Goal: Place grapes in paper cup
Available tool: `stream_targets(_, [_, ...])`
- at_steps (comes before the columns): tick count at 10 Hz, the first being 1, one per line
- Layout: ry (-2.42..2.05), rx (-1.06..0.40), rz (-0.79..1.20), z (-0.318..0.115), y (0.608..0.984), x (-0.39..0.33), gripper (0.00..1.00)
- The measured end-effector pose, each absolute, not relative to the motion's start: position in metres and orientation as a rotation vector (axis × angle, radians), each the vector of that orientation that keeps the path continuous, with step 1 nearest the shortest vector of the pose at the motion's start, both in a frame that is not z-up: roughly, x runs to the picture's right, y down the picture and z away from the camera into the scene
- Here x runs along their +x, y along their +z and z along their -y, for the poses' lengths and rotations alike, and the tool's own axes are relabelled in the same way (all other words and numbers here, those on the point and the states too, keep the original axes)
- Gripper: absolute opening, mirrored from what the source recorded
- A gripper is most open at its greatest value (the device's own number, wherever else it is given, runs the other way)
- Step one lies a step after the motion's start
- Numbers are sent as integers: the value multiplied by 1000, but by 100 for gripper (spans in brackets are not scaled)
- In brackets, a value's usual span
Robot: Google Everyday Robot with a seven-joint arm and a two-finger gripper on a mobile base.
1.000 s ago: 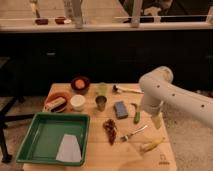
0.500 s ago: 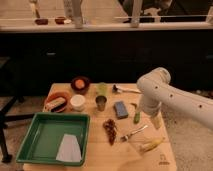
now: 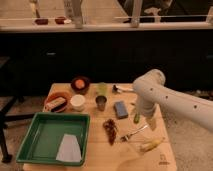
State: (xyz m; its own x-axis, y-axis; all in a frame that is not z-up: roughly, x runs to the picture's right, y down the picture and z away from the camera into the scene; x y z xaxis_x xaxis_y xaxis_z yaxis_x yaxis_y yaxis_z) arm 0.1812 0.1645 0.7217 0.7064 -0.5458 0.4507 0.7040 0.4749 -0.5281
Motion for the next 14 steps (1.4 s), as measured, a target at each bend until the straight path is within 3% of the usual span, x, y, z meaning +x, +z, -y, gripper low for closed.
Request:
stream_targets(8, [-985, -597, 428, -169, 725, 115, 80])
stream_targets(14, [-1062, -585, 487, -178, 747, 67, 80])
